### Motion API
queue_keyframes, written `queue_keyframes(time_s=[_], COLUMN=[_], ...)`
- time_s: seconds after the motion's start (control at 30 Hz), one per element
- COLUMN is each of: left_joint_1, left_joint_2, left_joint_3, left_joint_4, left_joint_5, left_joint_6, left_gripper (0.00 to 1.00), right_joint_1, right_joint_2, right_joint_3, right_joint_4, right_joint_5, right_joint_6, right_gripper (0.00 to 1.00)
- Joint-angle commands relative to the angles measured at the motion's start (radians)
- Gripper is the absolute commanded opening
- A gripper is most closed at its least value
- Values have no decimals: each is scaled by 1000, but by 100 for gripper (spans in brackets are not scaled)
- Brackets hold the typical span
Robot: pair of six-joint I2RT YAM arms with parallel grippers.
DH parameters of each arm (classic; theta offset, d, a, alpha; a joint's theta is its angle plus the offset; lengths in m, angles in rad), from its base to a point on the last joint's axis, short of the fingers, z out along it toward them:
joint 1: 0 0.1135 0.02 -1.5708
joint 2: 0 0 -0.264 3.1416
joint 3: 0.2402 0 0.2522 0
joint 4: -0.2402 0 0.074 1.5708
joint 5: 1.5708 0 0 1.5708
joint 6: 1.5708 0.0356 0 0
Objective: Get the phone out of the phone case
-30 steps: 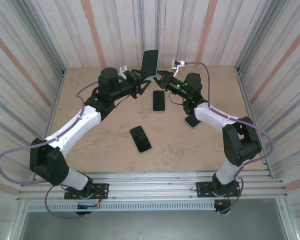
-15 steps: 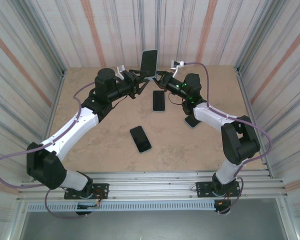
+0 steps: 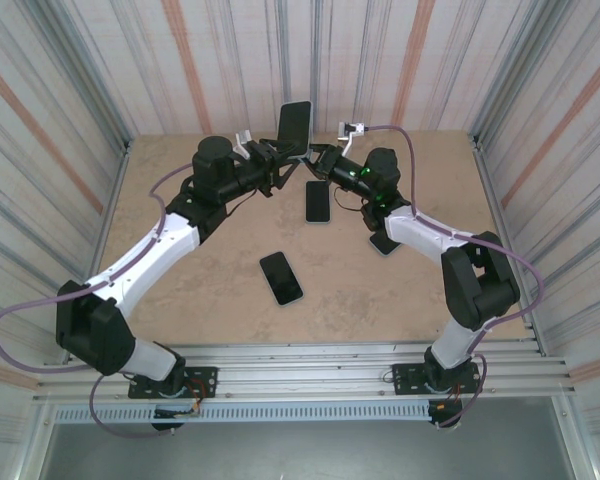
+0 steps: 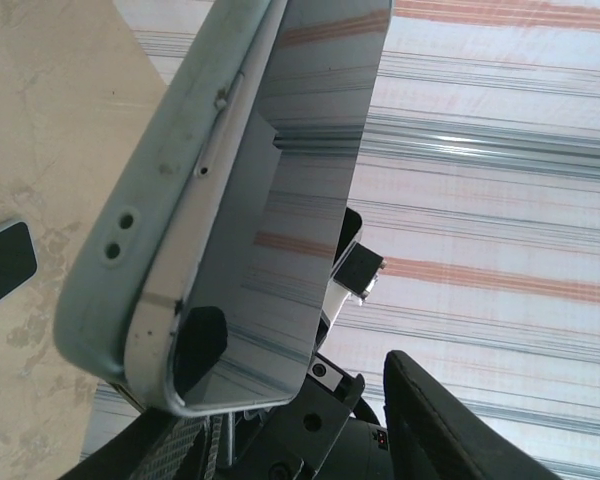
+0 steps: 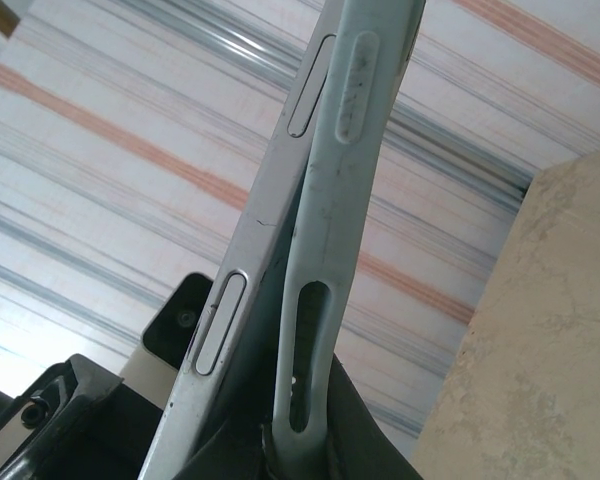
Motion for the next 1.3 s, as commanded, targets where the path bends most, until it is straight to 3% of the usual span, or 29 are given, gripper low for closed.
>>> queue_keyframes(time_s=[0.0,0.43,0.6,0.7,1.27], left_joint_1=[16,26,28,27,24], left_joint_2=[-7,-6,-13,7,-22], left_joint_3=[-16,-5,-23,1,57], left_joint_4=[16,-47,-49,-26,-33], left_joint_5=[-22,-134,-210,-201,-203], left_joint_6=[7,-1,-30,-31,-7], left_gripper=[46,49,45,44,11], right_joint_1=[9,38,47,57,103], right_joint_2=[-12,-28,-18,0,15], right_joint_3=[44,-29,-38,-29,-41], right_joint_4=[93,189,234,243,146], right_joint_5=[-8,94,109,106,212], right_joint_6=[11,12,22,30,24], right_gripper=[5,4,5,5,2])
